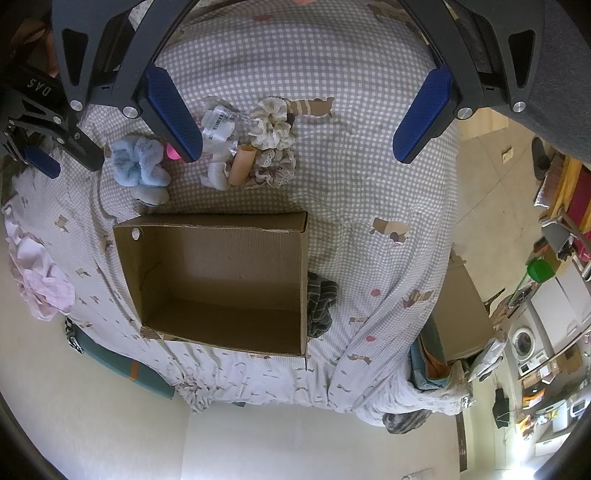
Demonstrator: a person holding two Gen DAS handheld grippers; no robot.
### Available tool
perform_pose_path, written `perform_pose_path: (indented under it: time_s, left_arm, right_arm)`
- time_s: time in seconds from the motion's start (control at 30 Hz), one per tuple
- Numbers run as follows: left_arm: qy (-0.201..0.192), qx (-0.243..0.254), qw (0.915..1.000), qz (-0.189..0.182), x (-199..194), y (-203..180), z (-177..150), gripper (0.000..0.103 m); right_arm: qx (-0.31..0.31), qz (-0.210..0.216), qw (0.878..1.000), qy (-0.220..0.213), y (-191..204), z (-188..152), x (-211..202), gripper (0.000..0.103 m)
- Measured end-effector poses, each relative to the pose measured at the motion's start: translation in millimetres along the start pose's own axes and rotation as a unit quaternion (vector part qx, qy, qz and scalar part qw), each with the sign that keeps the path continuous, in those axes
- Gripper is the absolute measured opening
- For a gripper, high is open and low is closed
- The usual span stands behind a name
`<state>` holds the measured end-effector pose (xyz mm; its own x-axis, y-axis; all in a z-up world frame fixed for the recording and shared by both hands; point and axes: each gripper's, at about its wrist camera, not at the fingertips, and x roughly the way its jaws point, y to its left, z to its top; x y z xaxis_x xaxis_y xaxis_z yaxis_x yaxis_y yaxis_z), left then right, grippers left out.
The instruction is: Organize soft objects
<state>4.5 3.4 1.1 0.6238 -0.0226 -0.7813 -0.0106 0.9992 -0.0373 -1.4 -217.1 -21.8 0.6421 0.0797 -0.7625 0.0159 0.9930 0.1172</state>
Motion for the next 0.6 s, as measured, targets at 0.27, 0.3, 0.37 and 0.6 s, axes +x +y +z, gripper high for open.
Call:
perform_pose_path:
  time_s: [0.27,0.3,0.37,0.6]
  left_arm:
    - [0.0,0.0,1.0,0.001,0.3,1.2,0.8,0.103]
    - [0.0,0.0,1.0,0.001,0.4,1.2,0.8,0.103]
    - [0.0,0.0,1.0,0.001,0.3,1.0,0.3,0.103]
    - [0.0,0.0,1.0,0.001,0.4,0.5,0.0,0.103]
  right_arm:
    - [0.003,0.002,1.0,0.0,-1.2,1.3,-0.3,0.103]
    - [0.002,0.002,1.0,0.0,-1.0,1.6,-0.3,0.103]
    - [0.001,0.003,1.0,-0.001,-1.0,1.1,-0.3,0.103]
    - [0.002,0.002,1.0,-0.001,-0.4,1.5,-0.7,0.103]
